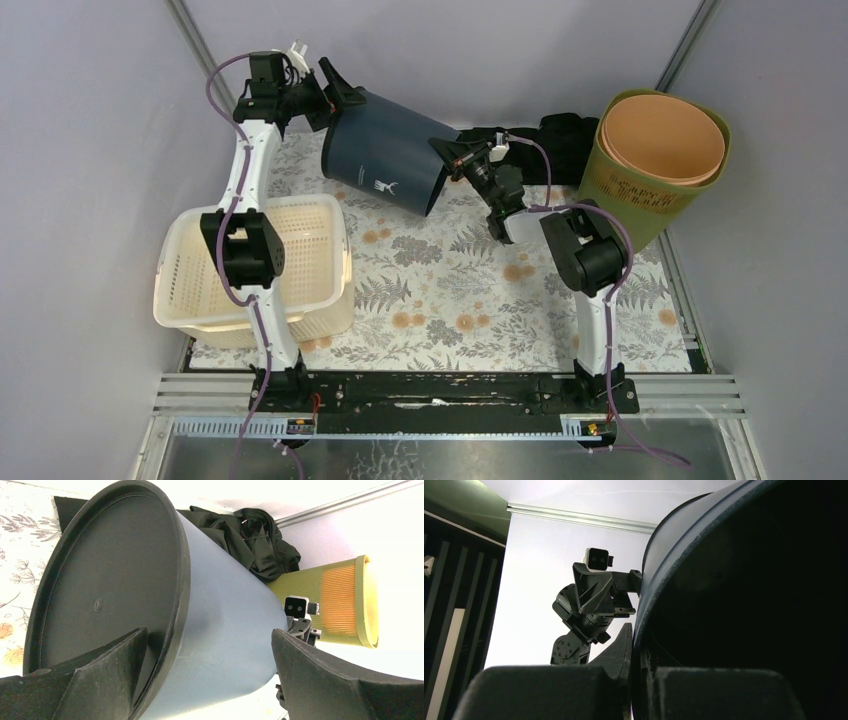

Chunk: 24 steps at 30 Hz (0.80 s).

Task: Turn the large container upside down
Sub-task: Turn the container upside down at the center of the board.

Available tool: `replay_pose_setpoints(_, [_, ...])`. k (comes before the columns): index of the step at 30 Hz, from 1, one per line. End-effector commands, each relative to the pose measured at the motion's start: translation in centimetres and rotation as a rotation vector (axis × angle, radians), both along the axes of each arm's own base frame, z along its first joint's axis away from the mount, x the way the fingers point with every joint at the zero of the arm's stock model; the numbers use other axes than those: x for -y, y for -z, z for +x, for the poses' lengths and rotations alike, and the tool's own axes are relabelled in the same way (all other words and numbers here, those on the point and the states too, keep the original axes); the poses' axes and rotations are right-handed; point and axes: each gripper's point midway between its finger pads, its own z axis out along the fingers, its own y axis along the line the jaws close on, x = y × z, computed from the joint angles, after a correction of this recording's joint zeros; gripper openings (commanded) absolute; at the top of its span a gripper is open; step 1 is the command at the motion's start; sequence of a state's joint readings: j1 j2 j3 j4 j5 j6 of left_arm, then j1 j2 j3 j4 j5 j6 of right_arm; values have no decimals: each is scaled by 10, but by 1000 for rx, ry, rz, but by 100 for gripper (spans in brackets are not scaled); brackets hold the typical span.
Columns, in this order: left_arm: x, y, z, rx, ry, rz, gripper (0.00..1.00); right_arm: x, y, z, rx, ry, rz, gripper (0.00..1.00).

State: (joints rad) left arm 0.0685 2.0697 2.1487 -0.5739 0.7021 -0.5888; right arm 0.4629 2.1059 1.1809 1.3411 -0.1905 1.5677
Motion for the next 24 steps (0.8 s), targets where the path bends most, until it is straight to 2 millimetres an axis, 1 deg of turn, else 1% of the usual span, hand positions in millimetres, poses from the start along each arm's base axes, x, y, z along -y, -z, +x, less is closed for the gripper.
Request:
replay_pose_setpoints(1, [25,-44,-7,138,126,-61,100,11,-137,-57,405,-47,294,0])
replay_pose_setpoints(6, [34,-68,-17,187,154,-80,100,-1,-120,-57,377,-62,274,1])
replay_pose_setpoints(7, [37,-73,-19,194,162,-86,100,-4,-116,-57,370,-66,269,4])
replay_pose_setpoints(10, [46,-87,-26,219,185,-98,100,-10,-104,-58,357,-74,243,20])
replay_pose_setpoints(12, [53,-97,-31,236,202,-106,100,-12,-95,-58,342,-75,229,28])
replay_pose_setpoints(15, [66,-110,-39,257,230,-118,100,-17,-84,-59,323,-82,214,36])
replay_pose_setpoints(20, [91,-125,-54,286,282,-130,100,-29,-63,-59,290,-96,188,39])
replay_pose_setpoints(24, [101,-132,-61,298,304,-138,100,-36,-50,-59,269,-108,174,45])
